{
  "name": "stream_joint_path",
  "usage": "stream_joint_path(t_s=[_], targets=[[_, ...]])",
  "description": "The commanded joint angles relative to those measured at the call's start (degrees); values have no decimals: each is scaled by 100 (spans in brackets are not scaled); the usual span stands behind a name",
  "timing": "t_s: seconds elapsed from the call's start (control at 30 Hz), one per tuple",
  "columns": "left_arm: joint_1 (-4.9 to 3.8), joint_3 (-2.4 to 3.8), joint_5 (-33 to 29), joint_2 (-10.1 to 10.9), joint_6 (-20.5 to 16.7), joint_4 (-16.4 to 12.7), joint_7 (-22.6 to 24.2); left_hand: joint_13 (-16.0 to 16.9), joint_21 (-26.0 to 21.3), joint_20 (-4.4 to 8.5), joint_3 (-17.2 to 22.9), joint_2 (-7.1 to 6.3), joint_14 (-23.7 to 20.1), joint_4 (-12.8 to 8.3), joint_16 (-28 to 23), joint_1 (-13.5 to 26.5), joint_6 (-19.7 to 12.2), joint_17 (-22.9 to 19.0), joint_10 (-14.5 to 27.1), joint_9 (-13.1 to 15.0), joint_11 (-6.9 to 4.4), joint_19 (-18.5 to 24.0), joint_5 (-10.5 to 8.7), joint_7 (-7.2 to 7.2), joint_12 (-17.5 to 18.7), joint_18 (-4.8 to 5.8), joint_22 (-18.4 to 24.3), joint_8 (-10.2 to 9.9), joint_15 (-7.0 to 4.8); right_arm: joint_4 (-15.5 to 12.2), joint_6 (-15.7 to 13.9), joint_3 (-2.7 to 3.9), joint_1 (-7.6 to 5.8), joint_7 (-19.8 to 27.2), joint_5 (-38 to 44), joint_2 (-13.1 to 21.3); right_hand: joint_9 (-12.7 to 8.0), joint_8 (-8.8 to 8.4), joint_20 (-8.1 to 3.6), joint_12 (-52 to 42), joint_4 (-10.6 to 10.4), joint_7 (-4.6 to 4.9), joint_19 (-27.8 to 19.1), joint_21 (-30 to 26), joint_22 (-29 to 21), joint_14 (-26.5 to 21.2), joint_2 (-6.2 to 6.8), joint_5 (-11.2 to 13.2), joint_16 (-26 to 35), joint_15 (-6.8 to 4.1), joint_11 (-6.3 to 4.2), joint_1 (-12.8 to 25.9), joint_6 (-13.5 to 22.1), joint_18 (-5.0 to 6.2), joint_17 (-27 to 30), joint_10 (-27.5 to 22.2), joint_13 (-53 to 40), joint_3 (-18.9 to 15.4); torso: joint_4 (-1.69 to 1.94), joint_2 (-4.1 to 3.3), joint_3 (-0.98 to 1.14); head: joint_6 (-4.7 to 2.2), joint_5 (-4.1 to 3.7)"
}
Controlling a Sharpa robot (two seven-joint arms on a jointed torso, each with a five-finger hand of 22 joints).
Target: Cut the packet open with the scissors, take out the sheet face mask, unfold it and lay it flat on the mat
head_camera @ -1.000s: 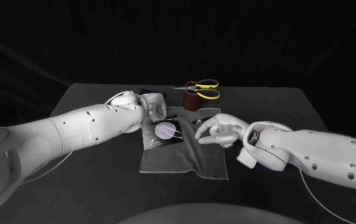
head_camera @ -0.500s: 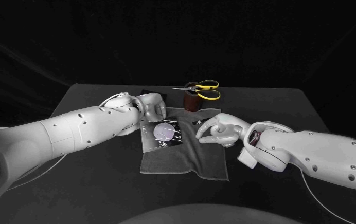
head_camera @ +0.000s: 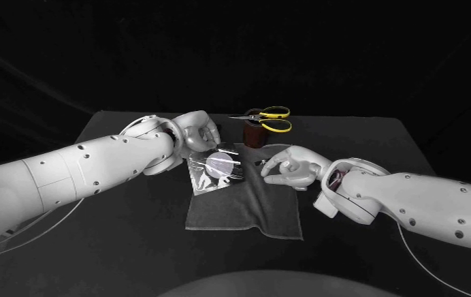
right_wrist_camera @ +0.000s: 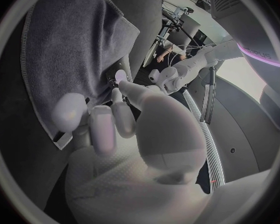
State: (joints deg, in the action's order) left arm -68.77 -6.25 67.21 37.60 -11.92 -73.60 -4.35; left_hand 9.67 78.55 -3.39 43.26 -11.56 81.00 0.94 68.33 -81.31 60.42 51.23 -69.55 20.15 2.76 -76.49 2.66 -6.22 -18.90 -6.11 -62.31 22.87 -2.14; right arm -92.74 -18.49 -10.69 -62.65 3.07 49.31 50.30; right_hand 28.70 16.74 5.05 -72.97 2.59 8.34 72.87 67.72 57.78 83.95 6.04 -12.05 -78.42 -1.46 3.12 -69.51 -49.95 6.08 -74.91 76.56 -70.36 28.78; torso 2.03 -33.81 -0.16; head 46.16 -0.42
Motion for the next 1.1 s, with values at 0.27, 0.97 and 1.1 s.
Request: stream_joint_path(t_s=[0.27,0.97,1.1], targets=[[-20,16,-130,104,297,-234,44,28,37,3,49,12,32,-22,28,60,19,4,-95,30,-83,-42,17,28,-4,103,-25,37,-13,259,-983,5,-49,-96,13,-291,50,-439,456,4471,-494,373,-1975,-3541,-3132,-2080,517,300,4518,519,433,65,405,425,3183,-2296,4226,215,-6,-7,-1,-3,-12],[-20,18,-142,232,219,-529,145,58,42,2,77,29,37,-44,34,105,10,18,-95,73,-84,-45,15,29,-8,104,-37,46,-14,816,-344,8,-91,-680,-160,-1082,-290,-810,587,5790,-997,597,-1304,-4273,-3859,-1907,468,459,4449,676,691,-185,787,424,3850,-2524,6148,-1094,2,-12,-3,7,-58],[-20,18,-151,263,206,-594,172,65,41,2,83,34,37,-48,33,115,7,16,-94,83,-84,-43,15,29,-9,104,-35,48,-14,853,-251,8,-71,-650,-195,-1168,-302,-809,595,5811,-1030,604,-1304,-4296,-3879,-1935,451,467,4425,685,699,-198,786,423,3869,-2540,6201,-1165,-2,-12,-1,22,-62]])
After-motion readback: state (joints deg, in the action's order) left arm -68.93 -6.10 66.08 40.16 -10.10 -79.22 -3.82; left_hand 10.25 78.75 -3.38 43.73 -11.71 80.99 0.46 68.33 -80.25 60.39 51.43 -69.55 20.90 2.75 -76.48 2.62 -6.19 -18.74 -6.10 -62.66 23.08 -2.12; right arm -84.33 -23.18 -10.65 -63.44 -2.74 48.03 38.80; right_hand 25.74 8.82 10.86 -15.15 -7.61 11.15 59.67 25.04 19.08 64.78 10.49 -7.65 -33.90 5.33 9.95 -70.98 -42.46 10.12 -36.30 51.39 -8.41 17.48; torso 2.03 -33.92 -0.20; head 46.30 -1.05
